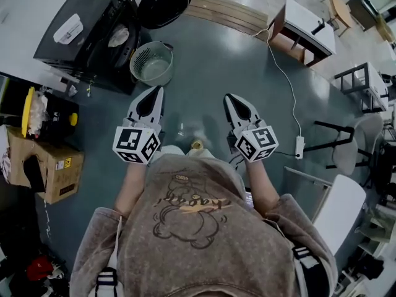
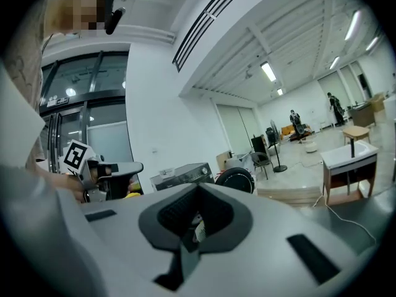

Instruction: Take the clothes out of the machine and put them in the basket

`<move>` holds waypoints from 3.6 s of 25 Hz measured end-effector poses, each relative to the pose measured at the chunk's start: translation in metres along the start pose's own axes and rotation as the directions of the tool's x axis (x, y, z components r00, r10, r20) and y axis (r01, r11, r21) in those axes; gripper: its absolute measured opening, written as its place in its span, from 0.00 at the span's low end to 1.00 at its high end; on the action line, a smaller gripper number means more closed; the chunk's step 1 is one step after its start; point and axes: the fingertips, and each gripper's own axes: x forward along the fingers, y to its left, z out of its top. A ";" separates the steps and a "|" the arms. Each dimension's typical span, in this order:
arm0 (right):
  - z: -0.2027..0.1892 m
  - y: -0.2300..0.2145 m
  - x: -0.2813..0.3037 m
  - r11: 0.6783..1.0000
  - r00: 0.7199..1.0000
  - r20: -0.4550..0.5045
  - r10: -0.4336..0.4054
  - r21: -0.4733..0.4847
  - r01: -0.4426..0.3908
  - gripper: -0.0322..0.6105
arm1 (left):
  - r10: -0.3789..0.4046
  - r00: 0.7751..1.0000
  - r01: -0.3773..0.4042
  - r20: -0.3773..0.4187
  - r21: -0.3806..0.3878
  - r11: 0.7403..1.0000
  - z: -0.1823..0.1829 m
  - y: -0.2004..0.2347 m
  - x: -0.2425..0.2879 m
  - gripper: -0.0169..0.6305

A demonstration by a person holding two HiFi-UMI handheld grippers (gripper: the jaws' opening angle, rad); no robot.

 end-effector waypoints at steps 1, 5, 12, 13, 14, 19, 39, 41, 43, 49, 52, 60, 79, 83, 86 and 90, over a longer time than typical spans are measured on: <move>0.001 -0.005 0.007 1.000 1.000 -0.006 0.004 -0.001 -0.004 0.05 | 0.008 1.000 -0.008 0.001 0.003 1.000 0.001 0.004 0.007 0.03; 0.003 -0.025 0.033 1.000 0.999 -0.036 0.006 -0.010 -0.007 0.05 | 0.037 0.999 -0.037 -0.001 0.002 0.999 0.002 0.020 0.036 0.03; 0.007 -0.067 0.092 1.000 0.998 -0.055 0.008 -0.003 -0.009 0.05 | 0.035 0.999 -0.035 -0.014 -0.007 0.999 -0.006 0.054 0.102 0.03; 0.008 -0.074 0.101 1.000 0.998 -0.057 0.009 0.001 -0.009 0.05 | 0.033 0.999 -0.033 -0.014 -0.009 0.999 -0.006 0.060 0.113 0.03; 0.009 -0.080 0.112 1.000 0.998 -0.060 0.008 0.001 -0.008 0.05 | 0.032 0.999 -0.032 -0.014 -0.012 0.999 -0.006 0.068 0.125 0.03; 0.022 -0.116 0.179 1.000 0.996 -0.086 0.003 -0.020 -0.005 0.05 | 0.035 0.999 -0.036 -0.011 -0.029 0.999 0.005 0.112 0.187 0.03; 0.073 -0.150 0.499 0.958 0.943 -0.202 0.266 -0.051 -0.281 0.05 | 0.273 0.961 -0.276 -0.044 -0.074 0.958 0.049 0.342 0.334 0.03; 0.072 -0.146 0.515 0.946 0.927 -0.223 0.302 -0.051 -0.320 0.05 | 0.307 0.951 -0.310 -0.045 -0.083 0.947 0.050 0.352 0.335 0.03; 0.071 -0.142 0.528 0.932 0.910 -0.241 0.338 -0.050 -0.359 0.05 | 0.341 0.939 -0.344 -0.044 -0.089 0.935 0.051 0.362 0.336 0.03; 0.059 -0.134 0.567 0.869 0.832 -0.308 0.462 -0.030 -0.494 0.05 | 0.488 0.872 -0.488 -0.036 -0.125 0.864 0.045 0.387 0.327 0.03; 0.050 -0.126 0.582 0.822 0.777 -0.339 0.531 -0.017 -0.569 0.05 | 0.553 0.832 -0.552 -0.036 -0.152 0.820 0.035 0.394 0.320 0.03; -0.024 -0.091 0.626 0.688 0.632 -0.415 0.655 -0.019 -0.725 0.05 | 0.661 0.751 -0.649 -0.006 -0.191 0.736 -0.031 0.433 0.306 0.03; -0.293 -0.072 0.755 0.526 0.520 -0.380 0.765 -0.099 -0.845 0.05 | 0.773 0.629 -0.752 0.084 -0.183 0.633 -0.290 0.560 0.273 0.03; -0.335 -0.078 0.764 0.486 0.493 -0.372 0.786 -0.120 -0.866 0.05 | 0.774 0.624 -0.754 0.108 -0.176 0.633 -0.331 0.566 0.277 0.03; -0.356 -0.081 0.768 0.465 0.480 -0.357 0.801 -0.133 -0.875 0.05 | 0.776 0.619 -0.758 0.123 -0.169 0.630 -0.357 0.570 0.281 0.03; -0.370 -0.086 0.775 0.454 0.476 -0.343 0.810 -0.150 -0.879 0.05 | 0.771 0.619 -0.755 0.149 -0.160 0.636 -0.374 0.570 0.291 0.03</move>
